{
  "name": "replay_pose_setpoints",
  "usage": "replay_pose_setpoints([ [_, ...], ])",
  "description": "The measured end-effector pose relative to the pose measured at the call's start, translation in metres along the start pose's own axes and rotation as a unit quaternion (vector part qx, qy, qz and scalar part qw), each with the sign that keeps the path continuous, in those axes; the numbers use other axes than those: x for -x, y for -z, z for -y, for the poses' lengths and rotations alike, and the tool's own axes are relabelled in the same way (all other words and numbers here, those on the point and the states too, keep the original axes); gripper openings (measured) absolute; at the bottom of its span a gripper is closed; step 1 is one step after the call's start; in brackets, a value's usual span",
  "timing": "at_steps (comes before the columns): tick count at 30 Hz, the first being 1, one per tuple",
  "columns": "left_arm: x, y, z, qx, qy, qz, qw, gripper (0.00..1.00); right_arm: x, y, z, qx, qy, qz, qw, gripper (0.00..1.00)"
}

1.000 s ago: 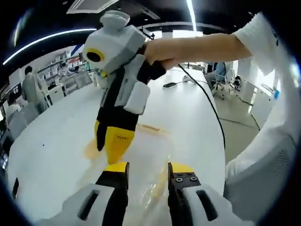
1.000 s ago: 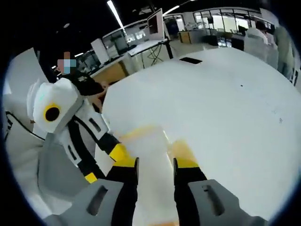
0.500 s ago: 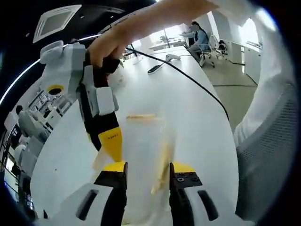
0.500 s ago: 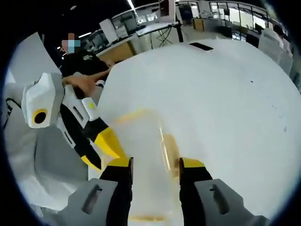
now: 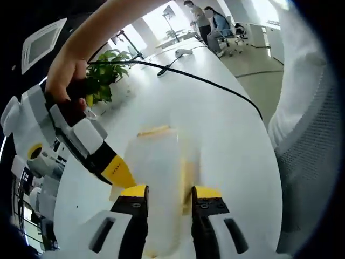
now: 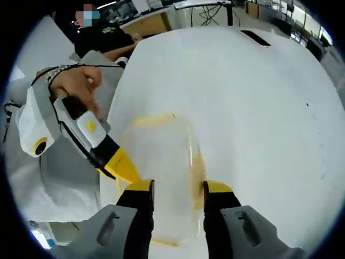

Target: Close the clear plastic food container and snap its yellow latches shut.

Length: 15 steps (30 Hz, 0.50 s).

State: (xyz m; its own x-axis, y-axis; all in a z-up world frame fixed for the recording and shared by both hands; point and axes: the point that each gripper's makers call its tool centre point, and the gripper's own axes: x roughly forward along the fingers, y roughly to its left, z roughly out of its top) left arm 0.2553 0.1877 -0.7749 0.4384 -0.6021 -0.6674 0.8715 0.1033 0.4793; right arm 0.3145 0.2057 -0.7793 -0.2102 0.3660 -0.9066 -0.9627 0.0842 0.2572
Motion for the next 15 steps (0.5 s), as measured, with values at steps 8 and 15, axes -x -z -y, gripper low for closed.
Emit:
replay_pose_setpoints([
  [8, -0.001, -0.002, 0.001, -0.026, 0.001, 0.003, 0.9997, 0.2, -0.001, -0.003, 0.004, -0.016, -0.001, -0.029, 0.9995, 0.29],
  [15, 0.001, 0.002, -0.003, -0.023, -0.007, 0.006, 0.9997, 0.18, 0.001, -0.004, 0.013, -0.01, -0.004, -0.041, 0.9991, 0.28],
])
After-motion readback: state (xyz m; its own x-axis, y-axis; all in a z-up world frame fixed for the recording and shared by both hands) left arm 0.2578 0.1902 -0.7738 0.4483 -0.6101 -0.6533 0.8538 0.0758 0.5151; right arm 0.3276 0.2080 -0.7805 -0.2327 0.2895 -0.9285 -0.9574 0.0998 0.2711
